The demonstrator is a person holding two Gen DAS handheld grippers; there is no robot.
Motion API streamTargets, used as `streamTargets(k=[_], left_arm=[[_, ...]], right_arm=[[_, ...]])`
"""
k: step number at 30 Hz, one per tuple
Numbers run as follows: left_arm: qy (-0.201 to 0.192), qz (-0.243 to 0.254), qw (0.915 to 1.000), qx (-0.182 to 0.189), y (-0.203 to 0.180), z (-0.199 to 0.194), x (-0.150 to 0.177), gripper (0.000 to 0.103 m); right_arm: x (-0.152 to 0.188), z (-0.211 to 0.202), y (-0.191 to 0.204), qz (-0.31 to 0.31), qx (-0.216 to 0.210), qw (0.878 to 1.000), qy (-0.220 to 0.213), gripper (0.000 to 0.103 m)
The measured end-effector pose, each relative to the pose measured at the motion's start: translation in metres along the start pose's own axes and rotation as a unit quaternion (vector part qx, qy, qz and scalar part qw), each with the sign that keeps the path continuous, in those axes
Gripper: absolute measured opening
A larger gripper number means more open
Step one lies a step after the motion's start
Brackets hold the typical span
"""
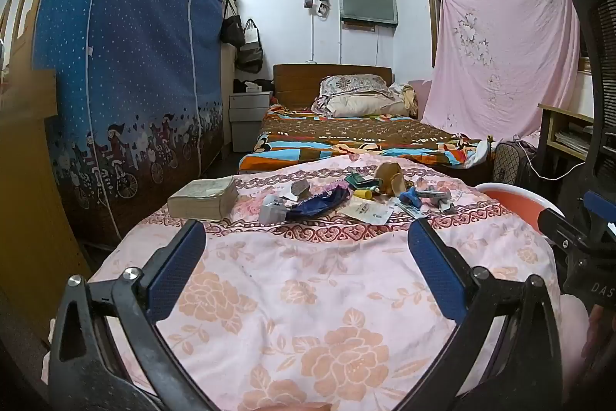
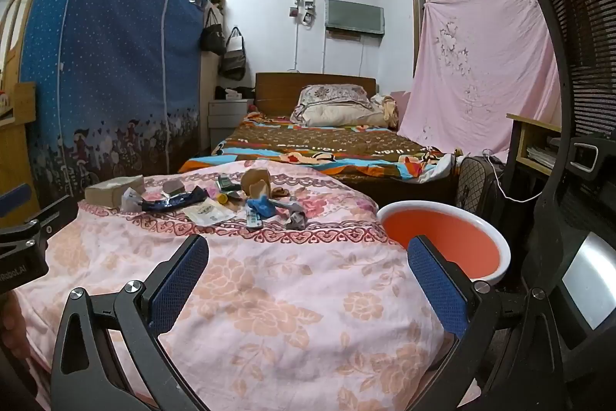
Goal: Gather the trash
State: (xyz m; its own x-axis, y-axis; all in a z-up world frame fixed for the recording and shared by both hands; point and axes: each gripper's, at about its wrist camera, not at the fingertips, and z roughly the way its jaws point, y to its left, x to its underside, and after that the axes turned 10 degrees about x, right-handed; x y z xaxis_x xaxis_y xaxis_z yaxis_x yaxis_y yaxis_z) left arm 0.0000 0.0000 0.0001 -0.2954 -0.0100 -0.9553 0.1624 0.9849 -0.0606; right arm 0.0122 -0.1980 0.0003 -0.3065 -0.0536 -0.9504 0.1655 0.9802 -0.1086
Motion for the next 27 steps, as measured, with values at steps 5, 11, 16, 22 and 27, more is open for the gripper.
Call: streamTargets(k=[5, 11, 16, 22, 27], left_arm=[[0.000, 0.001, 1.0000, 0.000, -0.0001, 0.0000, 0.0001, 0.092], [0.000, 0.000, 1.0000, 0.001, 0.0000, 0.0000, 0.0001, 0.092], [0.002, -0.001, 1.0000, 0.003, 0.0002, 0.0001, 0.0002, 0.092], [0.002, -0.001, 1.0000, 0.002, 0.0003, 0.0003, 0.0002, 0.092], [0.002, -0.001, 1.0000, 0.002, 0.0001, 0.0004, 0.0002, 0.092]], right_arm=[[0.0001, -0.0001, 0.0001, -0.001, 0.000, 1.000, 0.000, 0.103], [0.0001, -0.0004, 0.0000, -0.001, 0.000, 1.000, 0.001, 0.103], [-0.0001, -0.0008, -0.0006, 0.000, 0.000, 1.000, 0.001, 0.103], [-0.0004, -0.0012, -0.0005, 0.000, 0.000, 1.000, 0.001, 0.103], [-0.0005, -0.0012, 0.0000, 0.001, -0.001, 1.000, 0.000, 0.103]])
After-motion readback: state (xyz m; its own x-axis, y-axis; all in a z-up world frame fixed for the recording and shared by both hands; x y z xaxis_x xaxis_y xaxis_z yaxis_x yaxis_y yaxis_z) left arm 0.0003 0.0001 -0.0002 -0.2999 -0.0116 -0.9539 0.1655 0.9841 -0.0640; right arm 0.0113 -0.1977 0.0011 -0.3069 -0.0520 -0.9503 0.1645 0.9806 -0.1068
